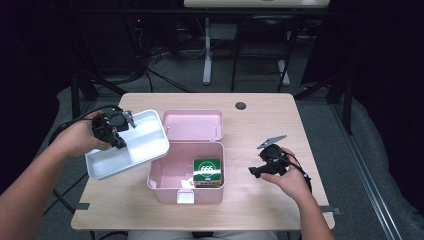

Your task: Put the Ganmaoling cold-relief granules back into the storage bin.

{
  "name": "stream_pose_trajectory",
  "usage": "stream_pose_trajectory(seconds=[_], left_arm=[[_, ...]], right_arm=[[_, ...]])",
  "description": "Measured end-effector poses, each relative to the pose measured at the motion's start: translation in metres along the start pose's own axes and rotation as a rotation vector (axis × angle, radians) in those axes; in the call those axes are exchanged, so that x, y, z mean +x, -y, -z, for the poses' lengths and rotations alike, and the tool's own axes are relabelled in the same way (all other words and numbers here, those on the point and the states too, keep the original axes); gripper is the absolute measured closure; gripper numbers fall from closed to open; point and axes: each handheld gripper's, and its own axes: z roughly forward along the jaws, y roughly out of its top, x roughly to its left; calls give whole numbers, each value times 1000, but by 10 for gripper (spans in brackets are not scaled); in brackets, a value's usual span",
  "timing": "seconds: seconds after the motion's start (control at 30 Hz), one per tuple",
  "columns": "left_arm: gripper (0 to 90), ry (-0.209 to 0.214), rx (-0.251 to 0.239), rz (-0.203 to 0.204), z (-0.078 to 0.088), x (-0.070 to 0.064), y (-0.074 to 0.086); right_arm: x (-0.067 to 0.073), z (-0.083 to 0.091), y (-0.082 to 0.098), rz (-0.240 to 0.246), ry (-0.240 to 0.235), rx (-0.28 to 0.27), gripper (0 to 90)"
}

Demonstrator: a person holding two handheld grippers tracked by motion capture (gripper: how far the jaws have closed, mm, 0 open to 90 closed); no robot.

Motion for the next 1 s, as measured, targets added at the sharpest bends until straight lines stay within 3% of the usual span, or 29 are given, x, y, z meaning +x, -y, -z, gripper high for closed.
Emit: stream_pose_trajectory(seconds=[0.53, 0.83, 1.0], left_arm=[[895, 17, 2, -135, -3, -14, -38], [896, 24, -7, -172, -4, -24, -53], [896, 18, -8, -213, -5, -30, -66]], right_arm=[[-3, -1, 2, -12, 2, -5, 279], [-3, -2, 2, -5, 9, -1, 279], [-4, -2, 2, -13, 7, -4, 279]])
